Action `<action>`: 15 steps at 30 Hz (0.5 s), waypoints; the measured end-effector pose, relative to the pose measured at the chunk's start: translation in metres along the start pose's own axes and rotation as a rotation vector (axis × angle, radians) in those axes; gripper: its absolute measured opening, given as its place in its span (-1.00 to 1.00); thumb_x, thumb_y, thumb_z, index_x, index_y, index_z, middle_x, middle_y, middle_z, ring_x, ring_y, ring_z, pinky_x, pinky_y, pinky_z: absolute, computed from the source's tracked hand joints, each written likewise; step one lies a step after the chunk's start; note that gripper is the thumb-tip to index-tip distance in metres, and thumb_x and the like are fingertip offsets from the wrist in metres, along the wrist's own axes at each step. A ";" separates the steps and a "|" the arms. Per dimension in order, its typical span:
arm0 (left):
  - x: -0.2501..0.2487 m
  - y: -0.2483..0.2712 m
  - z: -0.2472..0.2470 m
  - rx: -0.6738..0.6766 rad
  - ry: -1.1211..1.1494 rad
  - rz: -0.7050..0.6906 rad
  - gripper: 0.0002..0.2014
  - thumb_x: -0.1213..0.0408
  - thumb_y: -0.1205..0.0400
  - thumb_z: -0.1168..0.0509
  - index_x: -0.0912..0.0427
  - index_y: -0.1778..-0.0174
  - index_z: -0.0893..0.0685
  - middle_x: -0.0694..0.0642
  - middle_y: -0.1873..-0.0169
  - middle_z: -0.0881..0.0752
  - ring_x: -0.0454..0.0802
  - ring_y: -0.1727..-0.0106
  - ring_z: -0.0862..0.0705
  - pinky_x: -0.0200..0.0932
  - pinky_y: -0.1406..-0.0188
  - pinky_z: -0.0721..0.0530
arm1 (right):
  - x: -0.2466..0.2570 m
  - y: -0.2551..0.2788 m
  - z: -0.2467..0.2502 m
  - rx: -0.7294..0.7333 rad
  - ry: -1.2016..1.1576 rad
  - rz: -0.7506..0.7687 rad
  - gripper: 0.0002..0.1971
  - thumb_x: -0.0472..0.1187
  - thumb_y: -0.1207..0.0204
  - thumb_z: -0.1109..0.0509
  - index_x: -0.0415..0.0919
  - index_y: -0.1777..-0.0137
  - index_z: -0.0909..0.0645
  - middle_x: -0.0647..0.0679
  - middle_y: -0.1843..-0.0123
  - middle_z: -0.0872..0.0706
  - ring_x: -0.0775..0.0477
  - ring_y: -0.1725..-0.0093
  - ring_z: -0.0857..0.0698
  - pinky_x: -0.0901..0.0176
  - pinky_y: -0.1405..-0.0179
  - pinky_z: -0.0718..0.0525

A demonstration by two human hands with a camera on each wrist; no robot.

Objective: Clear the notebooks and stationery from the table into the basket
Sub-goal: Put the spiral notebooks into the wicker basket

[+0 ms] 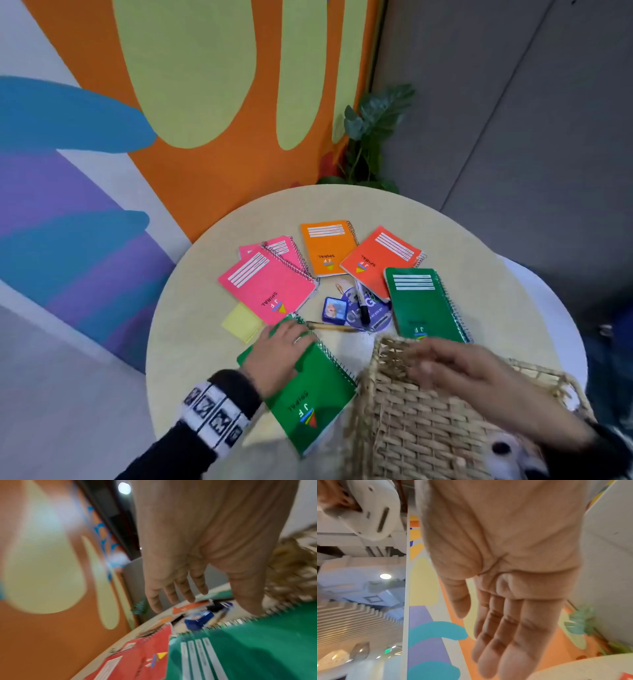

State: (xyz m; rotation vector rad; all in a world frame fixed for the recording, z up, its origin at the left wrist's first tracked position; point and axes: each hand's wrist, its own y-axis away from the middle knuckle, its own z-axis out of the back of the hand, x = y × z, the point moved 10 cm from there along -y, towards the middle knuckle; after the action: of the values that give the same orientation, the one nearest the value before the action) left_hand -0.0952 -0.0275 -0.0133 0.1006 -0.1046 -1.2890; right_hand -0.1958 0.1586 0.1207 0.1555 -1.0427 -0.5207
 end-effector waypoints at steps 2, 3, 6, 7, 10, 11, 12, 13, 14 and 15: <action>-0.020 -0.018 -0.031 0.236 -0.004 -0.099 -0.03 0.20 -0.43 -0.57 0.03 -0.70 -0.17 0.09 -0.72 -0.17 0.18 -0.75 -0.09 0.43 -0.63 -0.23 | 0.018 -0.048 0.013 -0.089 0.112 0.032 -0.82 -0.08 -0.57 -0.33 0.05 -0.12 -0.67 0.01 0.08 -0.80 0.04 0.14 -0.72 -0.02 0.01 -0.69; -0.023 -0.025 -0.043 0.337 -0.039 -0.115 0.04 0.17 -0.47 -0.55 0.02 -0.74 -0.01 0.09 -0.75 0.01 0.19 -0.77 0.10 0.47 -0.67 -0.05 | 0.025 -0.074 0.014 -0.100 0.161 0.035 -0.82 -0.14 -0.59 -0.31 -0.02 -0.13 -0.67 0.01 0.05 -0.79 0.01 0.11 -0.72 -0.02 -0.02 -0.67; -0.023 -0.038 -0.054 0.446 -0.141 -0.129 0.13 0.07 -0.43 -0.59 0.07 -0.75 0.07 0.16 -0.75 0.06 0.22 -0.76 0.20 0.49 -0.64 0.09 | 0.025 -0.149 0.006 -0.067 0.357 -0.050 -0.75 -0.18 -0.60 -0.25 -0.20 -0.18 -0.65 -0.11 -0.10 -0.76 -0.13 -0.07 -0.70 -0.03 -0.14 -0.65; -0.022 -0.041 -0.055 0.451 -0.162 -0.131 0.12 0.07 -0.41 -0.60 0.10 -0.74 0.02 0.19 -0.75 0.00 0.23 -0.76 0.15 0.49 -0.64 0.08 | 0.023 -0.171 0.001 -0.052 0.415 -0.070 -0.74 -0.18 -0.59 -0.23 -0.23 -0.18 -0.65 -0.14 -0.14 -0.75 -0.16 -0.12 -0.69 -0.02 -0.16 -0.63; -0.023 -0.041 -0.042 0.465 -0.233 -0.167 -0.02 0.10 -0.38 -0.61 0.19 -0.65 -0.23 0.31 -0.65 -0.22 0.26 -0.71 -0.08 0.50 -0.64 0.05 | 0.011 -0.226 -0.017 -0.002 0.559 -0.139 -0.71 -0.21 -0.60 -0.21 -0.30 -0.19 -0.65 -0.23 -0.23 -0.72 -0.23 -0.22 -0.65 0.03 -0.18 -0.58; -0.025 -0.040 -0.037 0.444 -0.235 -0.182 -0.11 0.13 -0.37 -0.61 0.20 -0.59 -0.35 0.34 -0.59 -0.31 0.27 -0.67 -0.17 0.52 -0.64 0.03 | 0.006 -0.243 -0.024 0.017 0.587 -0.167 -0.70 -0.21 -0.60 -0.21 -0.32 -0.21 -0.64 -0.23 -0.24 -0.71 -0.24 -0.24 -0.64 0.04 -0.18 -0.58; -0.028 -0.038 -0.026 0.407 -0.238 -0.202 -0.23 0.17 -0.33 -0.62 0.17 -0.47 -0.52 0.36 -0.49 -0.45 0.27 -0.61 -0.32 0.47 -0.56 -0.22 | 0.000 -0.257 -0.031 0.037 0.604 -0.189 -0.70 -0.21 -0.60 -0.21 -0.32 -0.22 -0.63 -0.23 -0.25 -0.70 -0.26 -0.25 -0.64 0.03 -0.19 -0.59; -0.024 -0.036 -0.020 0.383 -0.245 -0.192 -0.37 0.17 -0.21 -0.67 0.09 -0.23 -0.72 0.31 -0.29 -0.67 0.24 -0.46 -0.55 0.52 -0.57 -0.17 | -0.005 -0.270 -0.037 0.053 0.621 -0.210 -0.70 -0.21 -0.59 -0.21 -0.31 -0.23 -0.61 -0.23 -0.27 -0.69 -0.26 -0.25 -0.64 0.02 -0.19 -0.61; -0.021 -0.034 -0.015 0.347 -0.199 -0.189 -0.49 0.14 -0.02 -0.71 -0.04 0.09 -0.83 0.16 0.02 -0.82 0.16 -0.20 -0.75 0.26 -0.48 -0.31 | -0.009 -0.282 -0.043 0.065 0.640 -0.231 -0.69 -0.21 -0.58 -0.22 -0.30 -0.25 -0.58 -0.23 -0.28 -0.68 -0.26 -0.24 -0.64 0.00 -0.20 -0.63; -0.020 -0.033 -0.015 0.271 -0.129 -0.199 -0.55 0.09 0.14 -0.72 -0.17 0.33 -0.83 -0.03 0.27 -0.83 0.04 0.04 -0.83 0.20 -0.36 -0.54 | -0.013 -0.293 -0.050 0.074 0.643 -0.244 -0.69 -0.21 -0.58 -0.22 -0.29 -0.27 -0.55 -0.22 -0.29 -0.66 -0.26 -0.24 -0.64 -0.01 -0.20 -0.64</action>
State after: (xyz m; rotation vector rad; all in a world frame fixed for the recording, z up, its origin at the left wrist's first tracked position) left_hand -0.1297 -0.0170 -0.0329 0.2656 -0.3885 -1.4745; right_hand -0.2570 -0.0959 -0.0212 0.4863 -0.4142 -0.5985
